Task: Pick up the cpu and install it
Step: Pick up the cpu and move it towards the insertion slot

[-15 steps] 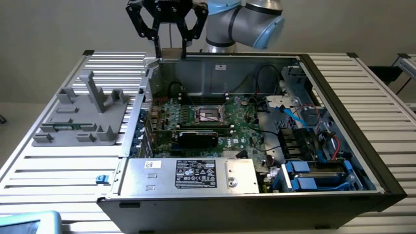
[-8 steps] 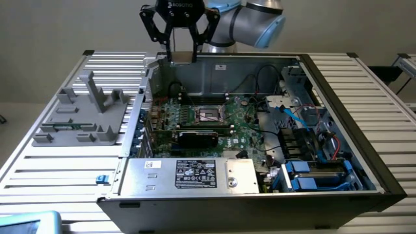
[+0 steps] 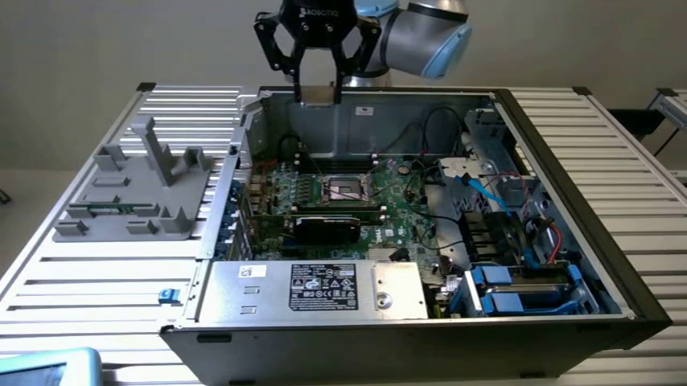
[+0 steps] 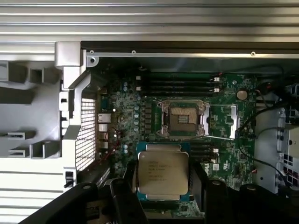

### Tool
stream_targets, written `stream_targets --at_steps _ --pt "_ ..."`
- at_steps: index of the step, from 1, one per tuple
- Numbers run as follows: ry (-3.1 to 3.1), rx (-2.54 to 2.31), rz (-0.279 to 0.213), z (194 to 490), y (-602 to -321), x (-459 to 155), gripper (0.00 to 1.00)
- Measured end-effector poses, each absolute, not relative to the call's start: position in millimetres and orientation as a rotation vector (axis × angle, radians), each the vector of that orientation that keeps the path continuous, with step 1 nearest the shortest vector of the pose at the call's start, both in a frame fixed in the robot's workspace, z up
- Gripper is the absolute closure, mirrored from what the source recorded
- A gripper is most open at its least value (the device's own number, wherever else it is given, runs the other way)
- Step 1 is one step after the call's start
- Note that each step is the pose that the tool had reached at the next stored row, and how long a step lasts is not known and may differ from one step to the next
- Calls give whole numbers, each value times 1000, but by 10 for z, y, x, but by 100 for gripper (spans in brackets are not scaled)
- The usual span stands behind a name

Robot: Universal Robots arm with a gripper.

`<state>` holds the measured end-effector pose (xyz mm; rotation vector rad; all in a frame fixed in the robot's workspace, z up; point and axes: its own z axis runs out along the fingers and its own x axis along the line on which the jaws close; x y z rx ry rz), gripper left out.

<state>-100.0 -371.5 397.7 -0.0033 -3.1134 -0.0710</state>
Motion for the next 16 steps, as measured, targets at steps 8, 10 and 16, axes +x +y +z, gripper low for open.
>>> stream_targets --at_steps 8,10,16 --pt "-3118 -3 -71 3903 -3581 -955 45" --pt "-3120 -3 -71 3889 -3566 -947 45" --pt "-3122 -3 -71 3859 -3524 -894 45"
